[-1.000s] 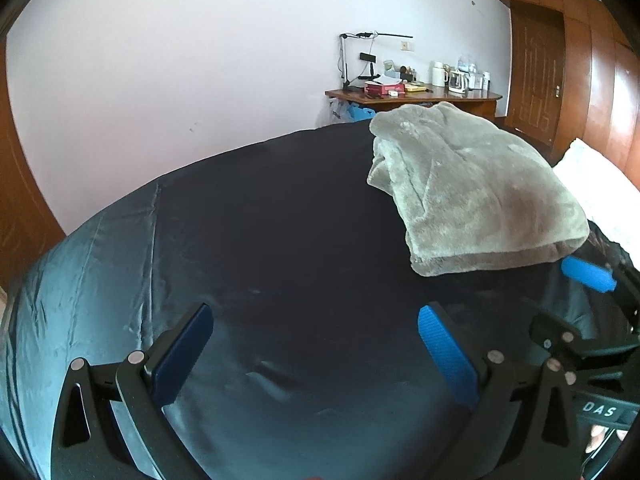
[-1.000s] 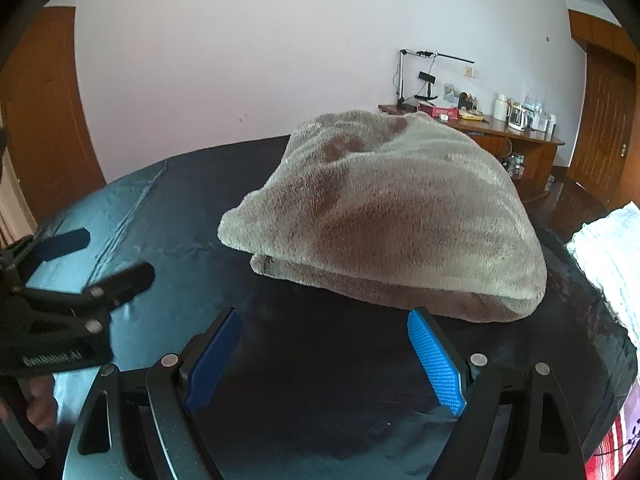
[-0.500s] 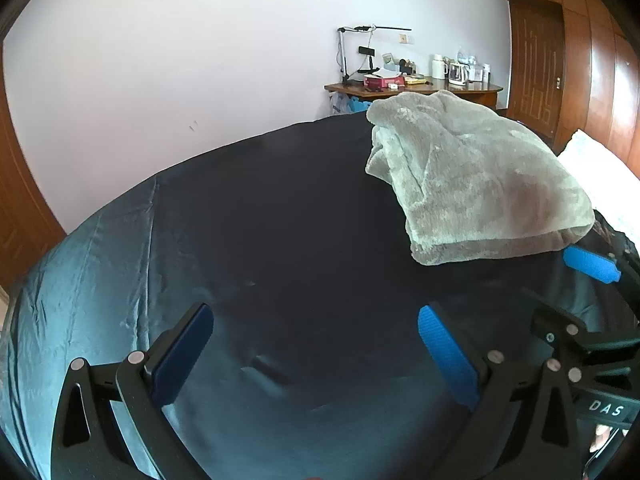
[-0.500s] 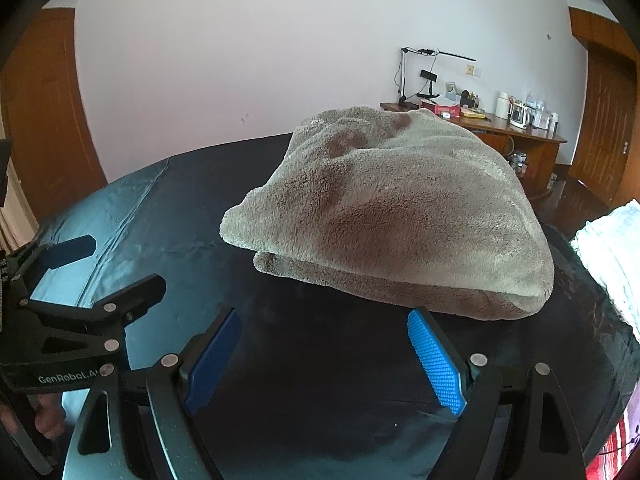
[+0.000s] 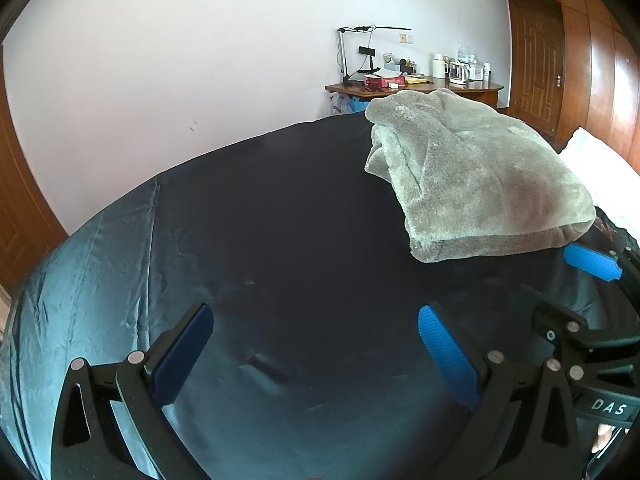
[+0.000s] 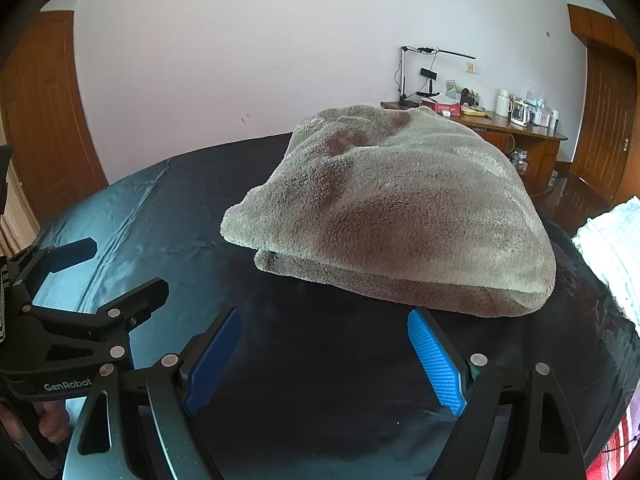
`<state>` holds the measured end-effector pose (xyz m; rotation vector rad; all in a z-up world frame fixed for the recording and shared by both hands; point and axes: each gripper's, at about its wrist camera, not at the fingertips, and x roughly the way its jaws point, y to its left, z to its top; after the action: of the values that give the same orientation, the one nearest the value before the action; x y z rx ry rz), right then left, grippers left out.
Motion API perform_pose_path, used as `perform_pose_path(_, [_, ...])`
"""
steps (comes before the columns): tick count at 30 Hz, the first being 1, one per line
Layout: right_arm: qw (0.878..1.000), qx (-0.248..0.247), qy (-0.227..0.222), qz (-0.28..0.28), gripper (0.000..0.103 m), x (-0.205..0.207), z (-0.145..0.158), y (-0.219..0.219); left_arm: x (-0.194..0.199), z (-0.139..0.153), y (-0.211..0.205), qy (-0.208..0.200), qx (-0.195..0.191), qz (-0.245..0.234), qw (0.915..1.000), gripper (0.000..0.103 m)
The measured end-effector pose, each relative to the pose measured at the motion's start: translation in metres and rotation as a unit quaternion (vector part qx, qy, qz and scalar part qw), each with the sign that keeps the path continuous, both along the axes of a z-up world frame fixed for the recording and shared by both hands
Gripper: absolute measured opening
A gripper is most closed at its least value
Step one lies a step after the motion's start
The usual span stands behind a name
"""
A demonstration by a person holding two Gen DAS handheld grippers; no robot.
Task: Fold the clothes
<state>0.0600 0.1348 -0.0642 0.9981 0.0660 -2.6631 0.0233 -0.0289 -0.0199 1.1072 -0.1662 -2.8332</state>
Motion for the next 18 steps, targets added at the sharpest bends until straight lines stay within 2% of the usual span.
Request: perform_pose_path(18, [1.0, 0.0, -0.003, -0.008, 0.087, 0.0001, 0.0006, -0.0014, 0.0002, -0.0017, 0.001, -0.002, -0.002, 0.001, 1.0, 0.103])
